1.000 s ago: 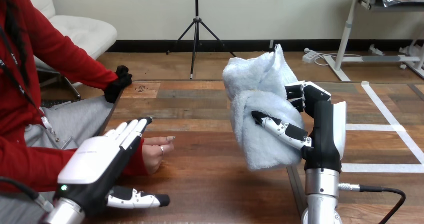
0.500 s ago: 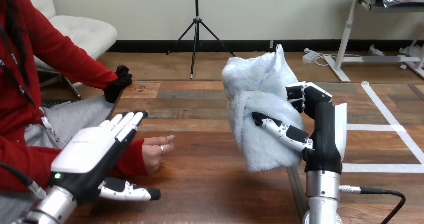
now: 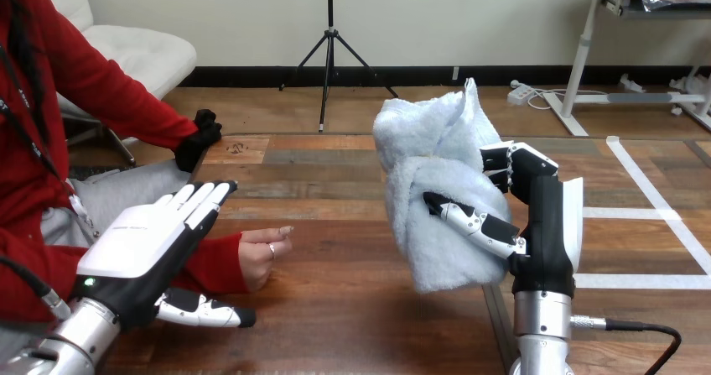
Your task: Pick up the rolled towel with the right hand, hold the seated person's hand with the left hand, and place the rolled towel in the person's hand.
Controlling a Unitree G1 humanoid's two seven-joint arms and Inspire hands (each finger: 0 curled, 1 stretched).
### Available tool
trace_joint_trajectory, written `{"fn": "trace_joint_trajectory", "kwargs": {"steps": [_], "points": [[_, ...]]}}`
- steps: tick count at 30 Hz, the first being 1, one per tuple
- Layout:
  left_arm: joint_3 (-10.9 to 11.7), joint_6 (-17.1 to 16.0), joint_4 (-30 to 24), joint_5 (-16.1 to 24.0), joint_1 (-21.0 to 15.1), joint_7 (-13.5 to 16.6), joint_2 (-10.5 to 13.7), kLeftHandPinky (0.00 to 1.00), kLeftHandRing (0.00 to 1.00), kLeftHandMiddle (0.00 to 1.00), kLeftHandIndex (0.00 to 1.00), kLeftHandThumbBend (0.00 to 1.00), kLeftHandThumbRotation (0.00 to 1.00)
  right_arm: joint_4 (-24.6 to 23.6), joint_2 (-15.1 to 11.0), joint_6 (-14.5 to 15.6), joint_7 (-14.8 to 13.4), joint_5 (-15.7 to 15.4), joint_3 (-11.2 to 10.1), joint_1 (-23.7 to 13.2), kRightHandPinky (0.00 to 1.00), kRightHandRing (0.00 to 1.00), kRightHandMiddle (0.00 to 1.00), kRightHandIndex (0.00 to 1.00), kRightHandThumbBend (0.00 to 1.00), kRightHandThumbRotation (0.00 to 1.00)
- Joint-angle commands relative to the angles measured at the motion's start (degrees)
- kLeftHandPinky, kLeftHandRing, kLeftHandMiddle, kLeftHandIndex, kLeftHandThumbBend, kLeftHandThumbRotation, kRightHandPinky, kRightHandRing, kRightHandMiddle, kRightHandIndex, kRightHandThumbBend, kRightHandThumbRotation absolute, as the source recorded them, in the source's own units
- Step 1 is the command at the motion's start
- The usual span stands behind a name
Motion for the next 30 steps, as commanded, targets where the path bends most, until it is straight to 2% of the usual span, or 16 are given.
{"fn": "trace_joint_trajectory", "kwargs": {"steps": [1,16,21,24,30], "points": [[-1.8,-0.4,3.5,1.1,-5.6,2.2,1.9,0.97,1.0,1.0,1.0,1.0,0.52,-2.9,0.6,-2.8,0.0,1.3,-0.8,-2.1,0.28,0.36,0.44,0.44,0.75,0.0],[-6.7,-0.3,14.7,3.3,-11.9,6.2,2.5,0.96,1.0,1.0,1.0,1.0,0.57,-3.8,1.0,-4.2,1.4,2.6,-1.5,-1.3,0.29,0.36,0.45,0.44,0.75,0.0],[-8.2,-0.2,18.5,3.7,-14.0,7.3,2.4,0.97,1.0,1.0,1.0,1.0,0.57,-4.2,0.9,-4.6,1.1,2.3,-1.5,-1.1,0.28,0.36,0.45,0.44,0.75,0.0],[-9.2,-0.2,20.9,4.0,-15.3,7.8,2.3,0.97,1.0,1.0,1.0,1.0,0.56,-4.4,1.2,-5.3,2.0,3.2,-1.8,-1.0,0.28,0.36,0.45,0.44,0.75,0.0],[-9.9,-1.5,26.2,1.8,-17.9,5.5,1.7,0.98,1.0,1.0,1.0,1.0,0.56,-5.3,1.3,-6.2,2.3,3.3,-1.9,-0.5,0.28,0.35,0.45,0.44,0.75,0.0]]}}
